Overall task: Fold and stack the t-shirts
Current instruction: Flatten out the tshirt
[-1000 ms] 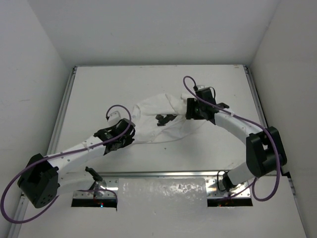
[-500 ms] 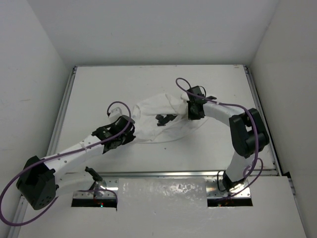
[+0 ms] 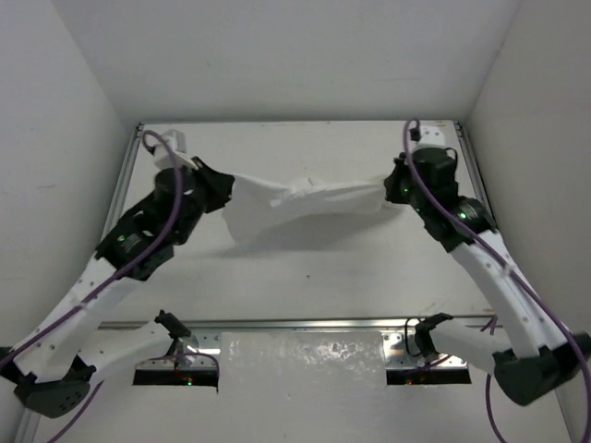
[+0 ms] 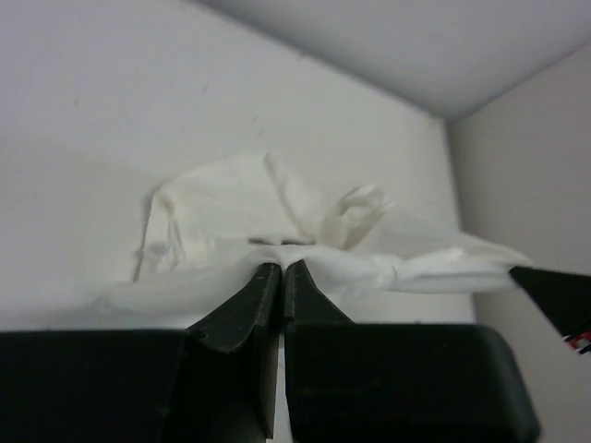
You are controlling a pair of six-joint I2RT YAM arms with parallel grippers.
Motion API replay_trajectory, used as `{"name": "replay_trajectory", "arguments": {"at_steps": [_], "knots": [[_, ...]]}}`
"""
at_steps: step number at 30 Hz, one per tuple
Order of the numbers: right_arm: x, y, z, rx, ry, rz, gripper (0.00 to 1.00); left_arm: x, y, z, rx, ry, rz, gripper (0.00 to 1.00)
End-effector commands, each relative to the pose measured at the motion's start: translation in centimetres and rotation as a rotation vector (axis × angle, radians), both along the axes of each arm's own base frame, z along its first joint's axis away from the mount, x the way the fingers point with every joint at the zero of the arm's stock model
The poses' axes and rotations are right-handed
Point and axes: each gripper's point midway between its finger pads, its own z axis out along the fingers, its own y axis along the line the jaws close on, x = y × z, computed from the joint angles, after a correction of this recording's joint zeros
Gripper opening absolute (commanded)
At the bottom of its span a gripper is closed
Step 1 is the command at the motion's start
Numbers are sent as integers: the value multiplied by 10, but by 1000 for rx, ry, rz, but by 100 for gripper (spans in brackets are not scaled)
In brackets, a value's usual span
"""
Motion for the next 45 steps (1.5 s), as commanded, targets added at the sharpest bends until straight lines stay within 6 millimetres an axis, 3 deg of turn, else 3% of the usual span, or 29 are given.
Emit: {"name": "replay_trajectory", "arguments": {"at_steps": [1, 5, 8, 11, 15, 16, 17, 18, 20, 21, 23, 24, 25, 26, 27, 28, 29, 30, 32, 33, 34, 35, 37, 38, 39, 41, 42, 43, 45], "knots": [[-33, -26, 59, 2, -124, -51, 0, -17, 24, 80, 14, -212, -20, 0], [-72, -45, 112, 53, -251, -69, 0, -54, 34, 165, -94, -440, -98, 0], [-93, -48, 139, 86, -309, -38, 0, -83, 36, 213, -146, -566, -184, 0], [-102, -45, 154, 101, -320, 0, 0, -101, 28, 241, -169, -627, -275, 0], [-87, -40, 158, 58, -300, 18, 0, -90, 23, 261, -174, -644, -261, 0], [-81, -36, 159, 52, -287, 25, 0, -81, 23, 257, -167, -613, -236, 0], [-63, -28, 143, 25, -223, 38, 0, -68, 29, 253, -153, -579, -161, 0], [-55, -22, 136, 16, -199, 51, 0, -44, 21, 240, -125, -511, -123, 0], [-33, -15, 114, 2, -172, 46, 0, -22, 24, 226, -92, -422, -29, 0], [-20, -11, 97, -16, -135, 40, 0, 6, 11, 200, -30, -336, -10, 0], [2, -6, 74, -43, -118, 38, 0, 31, 9, 194, 22, -301, 61, 0], [18, -1, 52, -69, -66, 38, 0, 62, -4, 164, 112, -216, 81, 0], [31, 5, 46, -70, -70, 47, 0, 76, -1, 172, 121, -219, 120, 0], [42, 6, 36, -83, -47, 47, 0, 92, -6, 164, 143, -191, 117, 0], [58, 13, 11, -99, 15, 55, 0, 127, -13, 130, 199, -106, 118, 0], [64, 27, 0, -65, 43, 118, 0, 141, -18, 129, 203, -109, 106, 0], [67, 35, -11, -58, 68, 154, 0, 163, -32, 102, 230, -63, 65, 0], [66, 44, -34, -47, 123, 194, 4, 174, -28, 93, 243, -52, 79, 0], [51, 75, -52, 54, 148, 359, 47, 188, -22, 62, 278, 16, 106, 0], [33, 79, -88, 84, 213, 399, 65, 190, -13, 51, 280, 47, 133, 0], [36, 89, -90, 134, 174, 427, 66, 190, -7, 41, 290, 71, 160, 0], [33, 89, -106, 139, 195, 421, 66, 182, 2, 24, 305, 112, 178, 0], [34, 90, -150, 136, 267, 414, 63, 172, 16, 11, 275, 131, 236, 0], [36, 92, -162, 133, 290, 421, 61, 158, 25, 24, 243, 98, 261, 0], [38, 103, -164, 159, 318, 460, 60, 152, 31, 0, 224, 128, 284, 0], [33, 115, -187, 136, 383, 496, 60, 135, 39, 8, 186, 90, 291, 0], [30, 120, -190, 123, 386, 508, 60, 129, 43, -4, 191, 111, 306, 0], [23, 130, -192, 110, 384, 536, 62, 124, 48, -4, 193, 112, 320, 0], [11, 131, -200, 78, 401, 527, 62, 111, 62, -4, 210, 120, 364, 0]]}}
